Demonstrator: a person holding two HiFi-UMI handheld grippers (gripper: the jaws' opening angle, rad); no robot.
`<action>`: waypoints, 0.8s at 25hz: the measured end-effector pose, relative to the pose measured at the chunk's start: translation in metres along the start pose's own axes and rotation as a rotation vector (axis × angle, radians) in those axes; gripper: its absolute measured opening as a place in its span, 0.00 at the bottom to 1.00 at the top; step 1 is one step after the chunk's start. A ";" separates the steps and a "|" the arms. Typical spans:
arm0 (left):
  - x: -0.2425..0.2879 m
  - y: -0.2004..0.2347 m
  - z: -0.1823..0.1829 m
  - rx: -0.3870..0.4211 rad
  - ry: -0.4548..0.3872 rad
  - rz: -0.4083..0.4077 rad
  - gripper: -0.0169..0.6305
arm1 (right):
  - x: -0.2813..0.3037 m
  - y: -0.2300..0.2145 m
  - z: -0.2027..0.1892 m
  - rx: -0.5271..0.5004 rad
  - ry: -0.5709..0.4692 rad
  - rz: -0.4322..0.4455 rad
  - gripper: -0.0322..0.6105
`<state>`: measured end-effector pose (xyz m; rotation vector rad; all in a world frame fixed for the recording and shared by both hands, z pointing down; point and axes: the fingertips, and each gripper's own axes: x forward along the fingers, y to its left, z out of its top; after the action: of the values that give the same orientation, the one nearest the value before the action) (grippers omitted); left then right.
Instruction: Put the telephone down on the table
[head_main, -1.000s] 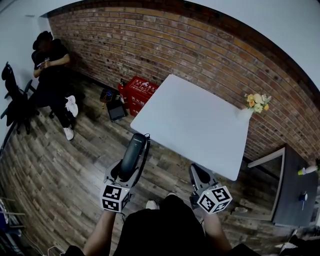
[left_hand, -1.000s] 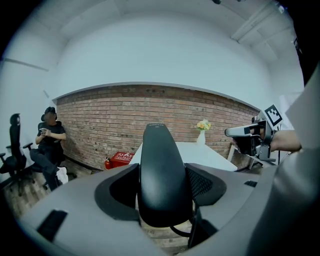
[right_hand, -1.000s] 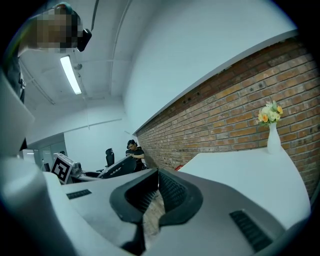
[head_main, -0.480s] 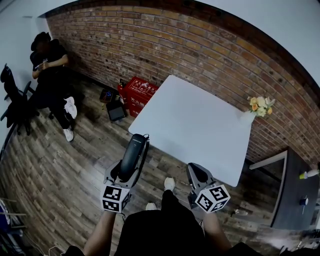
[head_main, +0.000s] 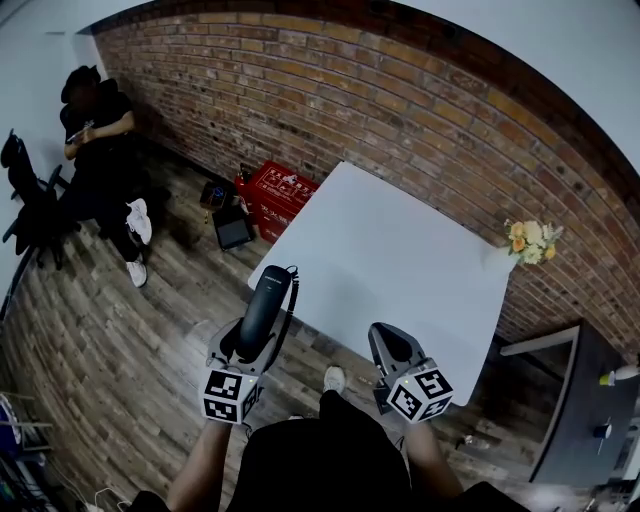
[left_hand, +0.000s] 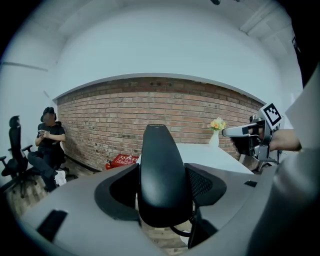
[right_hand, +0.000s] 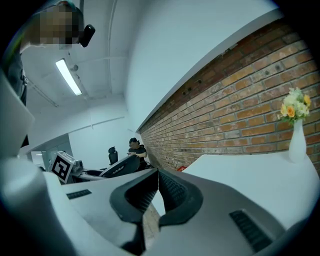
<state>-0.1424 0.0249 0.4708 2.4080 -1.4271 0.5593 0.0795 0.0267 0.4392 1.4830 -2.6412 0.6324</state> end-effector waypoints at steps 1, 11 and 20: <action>0.007 0.001 0.003 -0.002 0.003 0.005 0.46 | 0.006 -0.005 0.003 -0.003 0.003 0.007 0.09; 0.073 -0.012 0.035 -0.005 0.012 0.050 0.46 | 0.044 -0.071 0.029 -0.014 0.027 0.076 0.09; 0.119 -0.026 0.049 -0.015 0.031 0.052 0.46 | 0.066 -0.116 0.041 -0.008 0.038 0.113 0.09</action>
<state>-0.0590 -0.0764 0.4815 2.3464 -1.4793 0.5944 0.1457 -0.0949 0.4552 1.3142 -2.7103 0.6497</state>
